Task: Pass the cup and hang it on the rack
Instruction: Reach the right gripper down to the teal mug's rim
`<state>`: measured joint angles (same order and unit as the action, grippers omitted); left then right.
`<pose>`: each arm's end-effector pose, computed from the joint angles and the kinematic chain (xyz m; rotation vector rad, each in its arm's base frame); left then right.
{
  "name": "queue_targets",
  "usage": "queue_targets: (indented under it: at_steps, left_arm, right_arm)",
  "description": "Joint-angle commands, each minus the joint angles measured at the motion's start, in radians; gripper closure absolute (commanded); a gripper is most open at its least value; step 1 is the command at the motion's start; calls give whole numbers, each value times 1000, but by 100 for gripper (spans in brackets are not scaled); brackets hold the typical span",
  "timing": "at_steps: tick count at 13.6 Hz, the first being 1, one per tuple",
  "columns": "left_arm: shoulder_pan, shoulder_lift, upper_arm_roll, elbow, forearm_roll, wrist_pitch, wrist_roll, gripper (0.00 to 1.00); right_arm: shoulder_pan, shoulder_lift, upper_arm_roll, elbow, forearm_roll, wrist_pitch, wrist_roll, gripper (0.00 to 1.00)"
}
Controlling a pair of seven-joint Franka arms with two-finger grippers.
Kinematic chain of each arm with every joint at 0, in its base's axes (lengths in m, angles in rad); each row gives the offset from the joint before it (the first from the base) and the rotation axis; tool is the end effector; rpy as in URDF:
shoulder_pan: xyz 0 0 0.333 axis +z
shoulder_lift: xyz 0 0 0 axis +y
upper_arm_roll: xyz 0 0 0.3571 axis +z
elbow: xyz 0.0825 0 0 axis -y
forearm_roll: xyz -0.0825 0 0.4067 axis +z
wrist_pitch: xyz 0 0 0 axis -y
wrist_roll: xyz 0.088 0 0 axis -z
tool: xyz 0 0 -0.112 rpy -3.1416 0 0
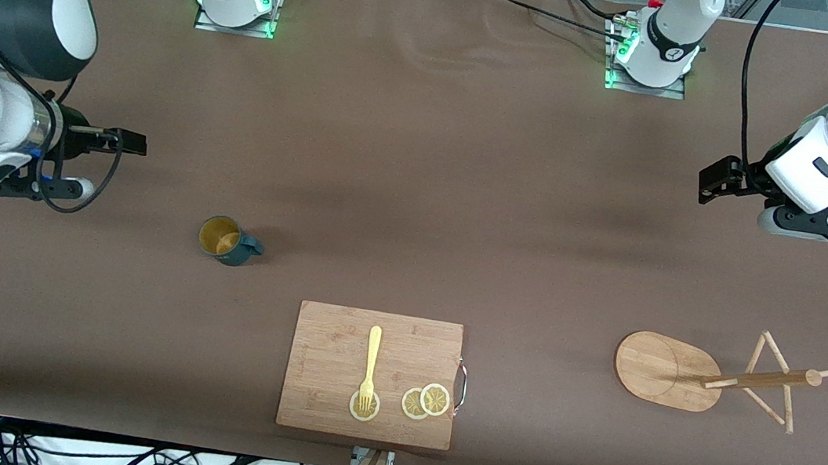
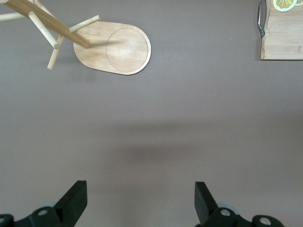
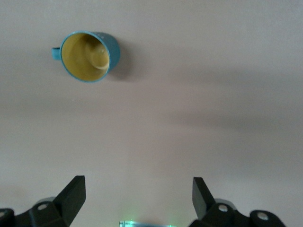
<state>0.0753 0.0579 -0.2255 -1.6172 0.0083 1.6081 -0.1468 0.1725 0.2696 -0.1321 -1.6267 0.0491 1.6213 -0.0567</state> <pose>0.5900 -0.0846 0.6076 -3.1348 0.0063 0.1027 0.6393 0.0391 0.4729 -3.0946 -0.1359 0.4245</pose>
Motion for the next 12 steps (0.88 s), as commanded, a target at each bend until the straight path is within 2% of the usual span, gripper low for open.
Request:
queue_targets:
  at_steps: [1,3,6,8,10,12]
  left_arm:
    - [-2,0,-3,22,-5,-8,-1,0]
    - [-2,2,-5,23,-5,-8,-1,0]
    - [-2,2,-5,23,-5,-10,-1,0]
    - [0,2,-5,23,-5,-10,-1,0]
    - [-2,0,-5,23,-5,-10,-1,0]
    - [0,2,-5,23,-5,-10,-1,0]
  right_arm:
    - [7,-30,9,-143,-6,193,-12,0]
    - [44,12,11,-206,3,340,1,0]
    - [61,121,11,-193,27,475,3,0]
    - [65,187,11,-156,66,528,3,2]
    - [67,259,11,-73,84,529,20,2]
    - [71,292,11,-65,87,545,32,2]
